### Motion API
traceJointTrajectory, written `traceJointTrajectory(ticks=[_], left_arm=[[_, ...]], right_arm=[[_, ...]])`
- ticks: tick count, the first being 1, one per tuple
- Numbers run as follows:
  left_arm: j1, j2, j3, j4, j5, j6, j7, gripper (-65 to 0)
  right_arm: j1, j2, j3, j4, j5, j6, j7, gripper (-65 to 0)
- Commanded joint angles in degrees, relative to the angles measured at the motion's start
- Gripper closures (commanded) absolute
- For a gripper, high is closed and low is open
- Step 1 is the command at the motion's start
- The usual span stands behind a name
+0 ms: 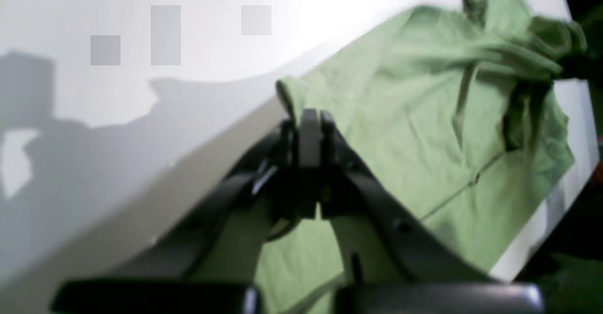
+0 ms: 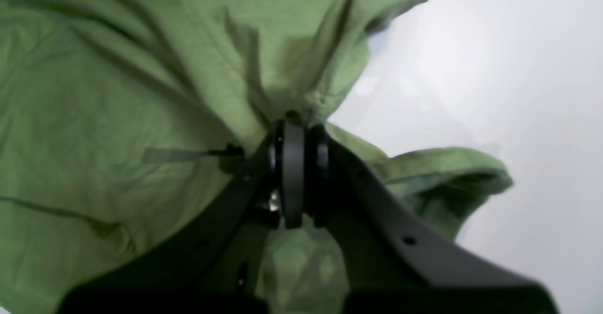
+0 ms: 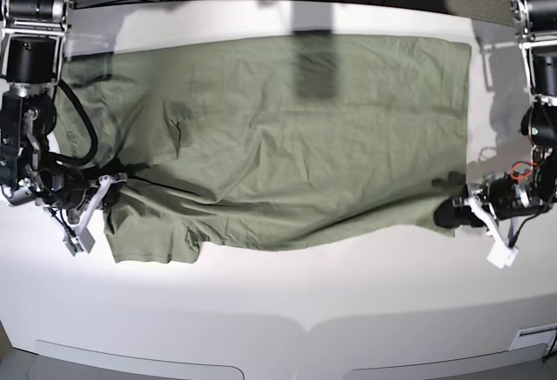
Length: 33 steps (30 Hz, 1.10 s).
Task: Fold the T-shirt properly
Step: 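Lift the hem and fold it toward the collar edge with both grippers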
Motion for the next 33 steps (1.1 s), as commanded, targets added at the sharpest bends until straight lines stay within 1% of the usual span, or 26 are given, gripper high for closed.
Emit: traceJointTrajectory(ticks=[1, 8, 10, 12, 15, 17, 20, 22, 26, 31, 33], left_arm=[[-0.8, -1.0, -0.4, 2.3, -1.6, -0.1, -0.6, 0.0], [4.6, -1.5, -0.4, 13.1, -1.4, -0.1, -0.3, 0.0], [5.7, -1.9, -0.4, 15.4, -1.4, -0.1, -0.3, 0.0], [6.5, -2.4, -0.4, 16.9, -1.4, 0.0, -0.2, 0.0], [6.9, -3.0, -0.5, 17.3, -1.4, 0.1, 0.8, 0.0], [7.0, -3.1, -0.9, 17.3, -1.4, 0.4, 1.0, 0.0], [7.5, -3.1, -2.2, 17.3, -2.4, 0.3, 1.0, 0.0], [7.8, -3.1, -3.4, 17.3, -2.5, 0.4, 1.4, 0.0], [10.0, -3.1, -6.4, 17.3, -5.5, 0.3, 3.6, 0.0], [14.6, -3.1, -8.8, 18.9, -7.6, 0.1, 4.3, 0.0], [16.1, -3.1, -8.9, 20.4, -7.5, 0.1, 4.2, 0.0]], right_arm=[[0.9, 1.1, 0.4, 1.9, 0.4, 0.3, 1.0, 0.0], [-2.5, 1.1, 0.5, 8.1, 0.3, 0.3, 1.4, 0.0], [-3.8, 1.1, 0.5, 9.8, 0.2, 0.3, 2.8, 0.0], [-5.2, 0.9, 0.5, 11.6, -1.7, 0.3, 5.0, 0.0], [-7.7, 0.5, 0.5, 15.5, -6.6, -3.3, 8.5, 0.0], [-9.7, 0.3, 0.5, 18.5, -9.1, -4.8, 10.0, 0.0], [-12.5, 0.1, 0.5, 23.2, -10.2, -6.1, 10.6, 0.0], [-14.0, 0.1, 0.5, 25.4, -11.0, -7.6, 10.6, 0.0], [-16.8, 0.2, 0.5, 26.2, -15.6, -8.3, 10.9, 0.0], [-19.5, 0.2, 0.8, 26.2, -17.4, -8.9, 11.3, 0.0], [-19.5, 0.2, 1.4, 26.2, -19.1, -10.2, 11.2, 0.0]])
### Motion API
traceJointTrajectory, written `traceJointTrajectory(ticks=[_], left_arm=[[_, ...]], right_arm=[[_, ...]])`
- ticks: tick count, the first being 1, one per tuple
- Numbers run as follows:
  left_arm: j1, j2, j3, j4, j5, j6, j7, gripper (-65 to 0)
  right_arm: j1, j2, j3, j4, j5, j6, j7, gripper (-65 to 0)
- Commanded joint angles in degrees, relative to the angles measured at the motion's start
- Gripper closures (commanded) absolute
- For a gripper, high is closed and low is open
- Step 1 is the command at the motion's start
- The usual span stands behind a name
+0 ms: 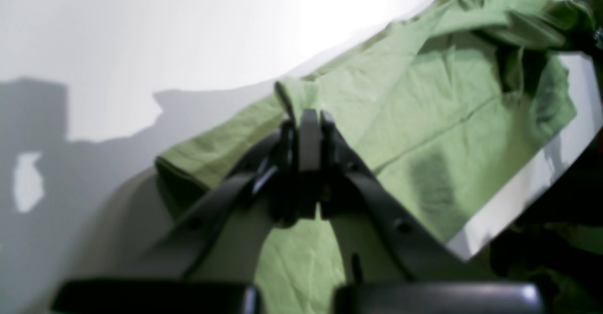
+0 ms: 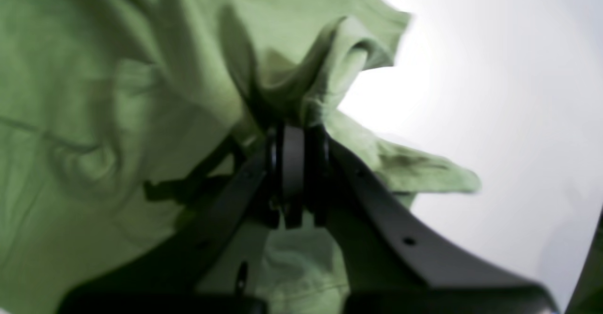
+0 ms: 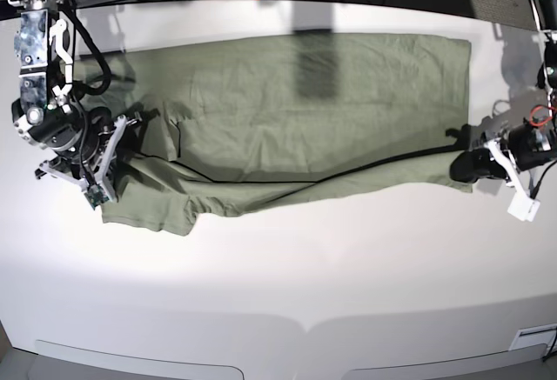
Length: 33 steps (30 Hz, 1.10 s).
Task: Fold the T-shirt properly
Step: 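Lift the hem and fold it toward the collar edge with both grippers, then lay the folded hem down over the shirt with both grippers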
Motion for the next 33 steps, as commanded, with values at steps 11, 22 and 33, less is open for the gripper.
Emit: traceJointTrajectory(ticks=[11, 22, 33], left_arm=[[-0.2, -1.8, -0.5, 2.5, 0.0, -0.2, -0.2, 0.0], [3.6, -1.8, -0.5, 2.5, 0.0, -0.2, 1.8, 0.0], [6.6, -1.8, -0.5, 2.5, 0.0, -0.3, 1.8, 0.0]], right_arm=[[0.6, 2.4, 10.6, 1.0, 0.9, -1.2, 0.5, 0.0], [-6.0, 2.9, 10.7, 1.0, 1.2, -1.3, -0.2, 0.0], [-11.8, 2.9, 10.7, 0.8, 1.2, -2.1, -1.5, 0.0]])
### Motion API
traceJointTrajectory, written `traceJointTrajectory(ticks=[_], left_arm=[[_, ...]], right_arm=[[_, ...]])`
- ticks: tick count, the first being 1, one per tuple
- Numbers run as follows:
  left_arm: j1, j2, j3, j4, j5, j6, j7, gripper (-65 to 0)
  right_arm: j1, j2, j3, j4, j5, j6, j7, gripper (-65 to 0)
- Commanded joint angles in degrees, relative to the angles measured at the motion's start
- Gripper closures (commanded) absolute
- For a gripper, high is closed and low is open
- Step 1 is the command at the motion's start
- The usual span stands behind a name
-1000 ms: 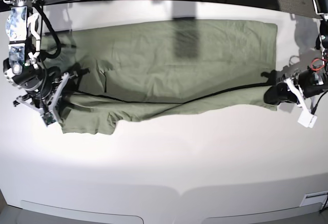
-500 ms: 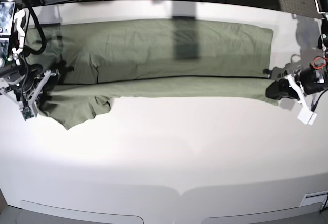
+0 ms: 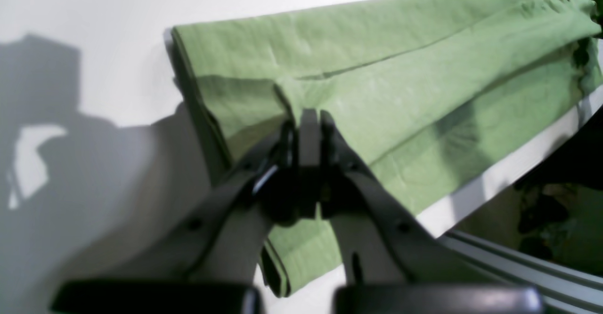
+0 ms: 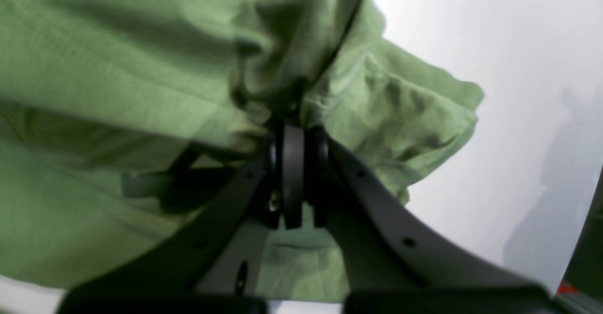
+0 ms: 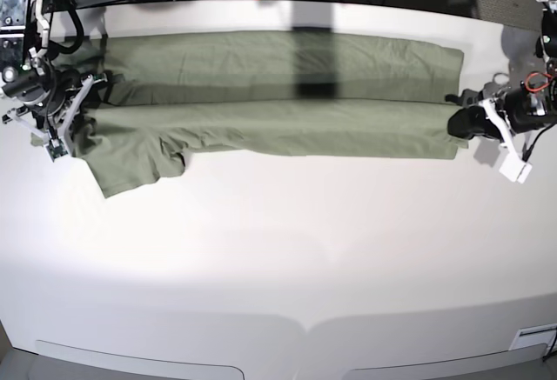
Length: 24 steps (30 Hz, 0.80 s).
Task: Fold the T-shirt properly
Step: 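Lay the folded hem down over the shirt with both grippers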
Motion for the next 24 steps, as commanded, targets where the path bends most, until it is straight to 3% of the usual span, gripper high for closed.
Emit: traceJointTrajectory(ticks=[1, 7, 10, 12, 19, 22, 24], left_arm=[[-0.4, -1.0, -0.4, 1.0, -1.3, -0.1, -0.5, 0.0], [0.3, -1.0, -0.4, 1.0, 3.0, 0.0, -0.7, 0.0], [0.3, -1.0, -0.4, 1.0, 6.3, 0.0, -0.7, 0.0], [0.3, -1.0, -0.4, 1.0, 7.5, 0.0, -0.7, -4.5], [0.3, -1.0, -0.4, 1.0, 7.8, 0.0, -0.7, -7.8], [0.3, -1.0, -0.4, 1.0, 7.8, 0.0, -0.7, -12.4], [0.2, -1.0, -0.4, 1.0, 7.8, 0.0, -0.7, -15.7]], right_arm=[[0.4, 1.2, 0.5, 0.5, -0.4, -0.8, 0.2, 0.0], [0.3, 0.7, 0.5, -0.8, 0.3, -0.8, -0.9, 0.0], [0.3, 0.6, 0.5, -1.7, 0.5, -0.8, -1.2, -17.7], [0.3, 0.6, 0.5, -2.2, 0.4, -0.8, -1.2, -23.6], [0.4, 0.6, 0.5, -2.3, 0.4, -0.8, -1.1, -24.2], [0.4, 0.6, 0.5, -2.3, 0.2, -1.0, -1.0, -24.2], [0.5, 0.6, 0.5, -2.3, -1.7, -3.2, 0.2, -24.2]])
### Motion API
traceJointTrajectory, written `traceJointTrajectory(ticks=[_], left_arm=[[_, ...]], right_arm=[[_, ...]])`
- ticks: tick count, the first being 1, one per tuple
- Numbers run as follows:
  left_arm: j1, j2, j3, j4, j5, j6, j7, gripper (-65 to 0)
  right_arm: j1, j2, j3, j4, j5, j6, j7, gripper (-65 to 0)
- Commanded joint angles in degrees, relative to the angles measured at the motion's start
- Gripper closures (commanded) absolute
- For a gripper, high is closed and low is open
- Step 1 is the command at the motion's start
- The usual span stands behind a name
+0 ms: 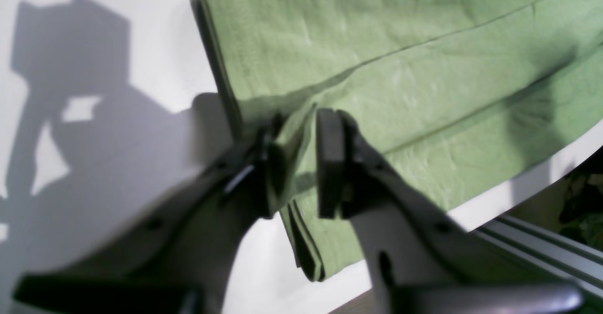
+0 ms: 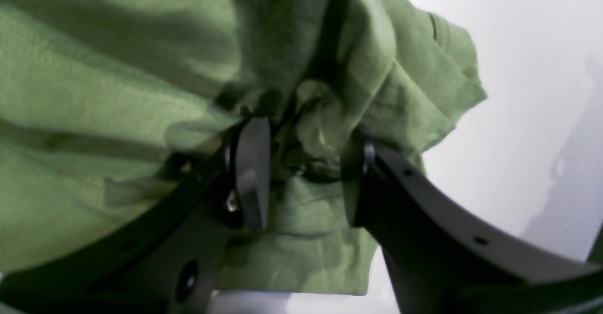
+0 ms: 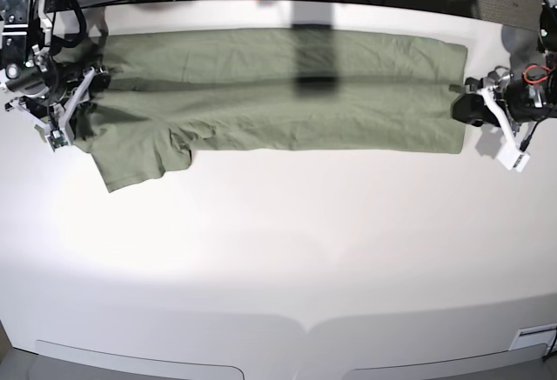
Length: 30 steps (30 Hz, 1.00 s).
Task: Fold the T-shirt properly
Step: 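Lay the folded hem down over the shirt with both grippers, then drag the folded strip ends outward with both grippers to straighten it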
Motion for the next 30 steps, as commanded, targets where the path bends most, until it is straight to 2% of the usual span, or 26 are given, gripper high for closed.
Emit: traceJointTrajectory(ticks=[1, 3, 4, 6, 8, 11, 14, 16, 19, 23, 26, 30], left_arm=[[-0.7, -1.0, -0.4, 1.0, -0.6, 0.0, -0.8, -17.1], [-0.9, -1.0, -0.4, 1.0, -0.6, 0.0, -2.6, -17.7], [-0.9, -1.0, -0.4, 1.0, -0.7, 0.0, -4.5, -17.6], [-0.9, -0.7, -0.5, 1.1, -0.7, 0.0, -9.5, -17.6], [-1.0, 0.3, -0.6, 2.0, -0.6, 0.0, -12.1, -17.6], [-0.9, 3.1, -1.2, 4.6, -0.6, 0.0, -12.3, -17.6], [-0.9, 6.9, -1.2, 5.9, -0.6, 0.0, -11.6, -17.6], [-0.9, 9.7, -1.2, 5.9, 0.1, -0.1, -11.0, -17.6], [-0.7, 12.7, -1.2, 5.9, 3.9, -0.1, -10.7, -17.6], [0.5, 13.7, -1.2, 5.9, 5.2, 0.0, -8.3, -17.6], [2.9, 13.8, -1.2, 5.9, 5.2, 0.0, -7.8, -17.6], [5.0, 13.8, -1.1, 3.1, 10.5, 1.3, -9.0, -13.3]], right_arm=[[0.6, 1.2, 0.6, 0.8, -1.6, -2.1, 1.5, -24.2], [1.4, 1.2, 0.6, 0.8, -2.6, -5.9, 3.7, -24.2], [2.0, 1.2, 0.6, 0.8, -2.3, -6.5, 4.6, -24.1], [3.7, 1.2, 0.6, 0.8, -0.1, -6.5, 5.9, -24.2], [5.5, 1.2, 0.5, 0.9, 2.4, -6.4, 6.9, -24.1], [8.2, 0.5, 0.5, 0.9, 5.0, -6.1, 7.5, -24.1], [9.4, -0.8, 0.5, 0.9, 8.5, -3.6, 7.3, -24.1], [9.3, -2.1, 0.5, 0.9, 8.7, -2.4, 7.3, -24.1], [9.1, -4.3, 0.5, 0.8, 7.1, -2.3, 6.7, -24.1], [8.2, -7.0, 0.5, 0.8, 5.8, -2.3, 3.7, -24.1], [5.9, -7.9, 0.5, 0.8, 4.6, -2.4, 3.6, -24.1], [4.1, -9.3, 0.5, -1.6, 4.6, -2.4, 3.7, -24.1]])
